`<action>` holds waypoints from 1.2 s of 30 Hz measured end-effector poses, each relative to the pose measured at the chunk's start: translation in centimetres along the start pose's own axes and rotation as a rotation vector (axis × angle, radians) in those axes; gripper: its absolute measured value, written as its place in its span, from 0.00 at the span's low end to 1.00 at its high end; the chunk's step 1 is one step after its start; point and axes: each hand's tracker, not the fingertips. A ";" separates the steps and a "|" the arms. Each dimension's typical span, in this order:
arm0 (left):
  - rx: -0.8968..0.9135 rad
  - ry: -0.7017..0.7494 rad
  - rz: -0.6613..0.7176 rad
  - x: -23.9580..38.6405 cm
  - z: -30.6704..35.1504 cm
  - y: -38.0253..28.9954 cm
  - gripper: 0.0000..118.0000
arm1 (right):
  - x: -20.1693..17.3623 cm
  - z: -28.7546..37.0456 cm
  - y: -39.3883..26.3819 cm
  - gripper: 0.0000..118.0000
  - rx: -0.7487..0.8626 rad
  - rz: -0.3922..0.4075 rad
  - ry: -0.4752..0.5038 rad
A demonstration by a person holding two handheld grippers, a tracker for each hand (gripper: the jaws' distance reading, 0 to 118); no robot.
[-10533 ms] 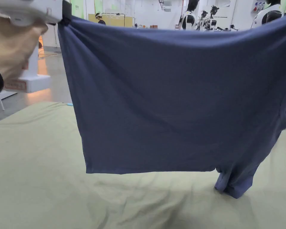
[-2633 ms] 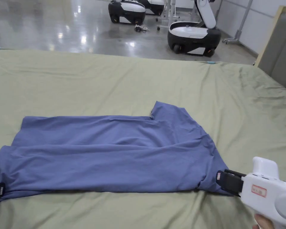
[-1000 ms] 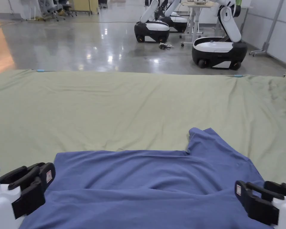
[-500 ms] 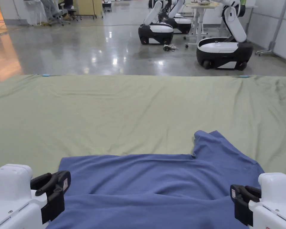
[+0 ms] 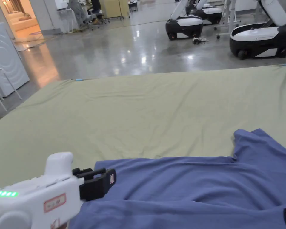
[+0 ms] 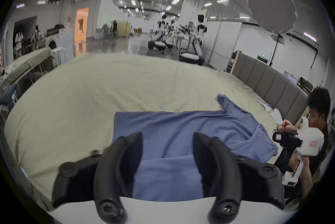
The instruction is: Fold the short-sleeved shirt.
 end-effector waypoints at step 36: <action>-0.500 0.290 0.016 -5.6 -20.7 5.6 0.06 | 17.0 -19.5 13.0 0.82 -0.394 -0.158 -0.183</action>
